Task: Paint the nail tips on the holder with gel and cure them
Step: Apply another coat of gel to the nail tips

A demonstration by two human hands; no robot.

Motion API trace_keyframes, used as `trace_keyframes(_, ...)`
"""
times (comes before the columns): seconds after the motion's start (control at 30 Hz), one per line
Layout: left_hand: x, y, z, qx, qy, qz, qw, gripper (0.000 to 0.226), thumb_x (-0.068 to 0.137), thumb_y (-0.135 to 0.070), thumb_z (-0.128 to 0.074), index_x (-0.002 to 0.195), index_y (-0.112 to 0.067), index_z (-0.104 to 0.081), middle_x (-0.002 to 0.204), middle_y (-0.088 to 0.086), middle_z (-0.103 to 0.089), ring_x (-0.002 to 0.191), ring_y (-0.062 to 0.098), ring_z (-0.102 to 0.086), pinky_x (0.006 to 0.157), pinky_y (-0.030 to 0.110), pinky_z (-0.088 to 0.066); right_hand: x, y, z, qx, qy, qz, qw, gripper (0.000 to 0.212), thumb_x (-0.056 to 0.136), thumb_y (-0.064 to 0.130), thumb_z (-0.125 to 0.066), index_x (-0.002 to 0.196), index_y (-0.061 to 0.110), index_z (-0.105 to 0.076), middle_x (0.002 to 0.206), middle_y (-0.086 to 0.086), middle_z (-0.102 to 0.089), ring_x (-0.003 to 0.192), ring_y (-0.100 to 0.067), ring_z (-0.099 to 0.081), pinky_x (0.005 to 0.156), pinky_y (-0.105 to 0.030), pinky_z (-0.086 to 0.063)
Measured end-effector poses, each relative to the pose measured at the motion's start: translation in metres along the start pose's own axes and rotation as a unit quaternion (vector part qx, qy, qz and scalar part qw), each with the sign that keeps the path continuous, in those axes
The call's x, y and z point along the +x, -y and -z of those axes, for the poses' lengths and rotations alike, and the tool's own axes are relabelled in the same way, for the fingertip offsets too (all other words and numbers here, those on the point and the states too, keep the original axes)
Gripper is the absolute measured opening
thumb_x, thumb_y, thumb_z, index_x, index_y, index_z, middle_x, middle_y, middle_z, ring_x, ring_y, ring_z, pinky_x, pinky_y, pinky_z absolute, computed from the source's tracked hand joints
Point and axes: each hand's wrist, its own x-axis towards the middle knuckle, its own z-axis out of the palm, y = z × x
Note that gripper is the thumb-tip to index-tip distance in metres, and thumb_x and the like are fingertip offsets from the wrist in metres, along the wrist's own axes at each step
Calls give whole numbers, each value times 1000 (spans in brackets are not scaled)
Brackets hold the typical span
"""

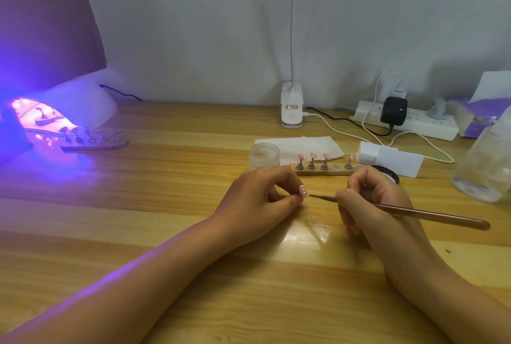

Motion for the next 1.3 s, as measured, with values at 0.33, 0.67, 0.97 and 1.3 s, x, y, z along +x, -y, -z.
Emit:
trace_keyframes(0.33, 0, -2, 2, -17, 8, -6, 1000, 11, 85, -20, -75, 88, -30, -71, 87, -17, -68, 57, -1, -52, 57, 9, -34, -1, 7, -1, 58, -24, -1, 998, 27, 74, 33, -70, 92, 15, -63, 71, -4, -69, 54, -3, -58, 49, -19, -48)
trace_keyframes(0.67, -1, -2, 2, -8, 9, -6, 1000, 14, 85, -19, -75, 85, -31, -68, 90, -14, -66, 59, 2, -51, 59, 16, -36, -1, 3, -1, 37, -4, -18, 999, 17, 89, 23, -64, 77, 14, -56, 62, -9, -66, 44, -9, -49, 44, -18, -43)
trace_keyframes(0.97, 0, -2, 1, -17, 9, -1, 1000, 8, 85, -16, -75, 86, -22, -70, 86, -14, -68, 57, 1, -51, 60, 22, -37, -1, 3, -2, -35, 24, -7, 999, 15, 91, 22, -63, 83, 13, -54, 62, -5, -68, 46, -5, -53, 44, -17, -42)
trace_keyframes(1.3, 2, 3, -1, -42, 0, -7, 999, 7, 87, -13, -73, 86, -19, -71, 70, -26, -63, 47, 1, -42, 52, 12, -30, -1, 3, -1, -20, 11, 8, 1000, 13, 80, 18, -62, 78, 9, -53, 53, 1, -56, 46, -4, -50, 44, -16, -41)
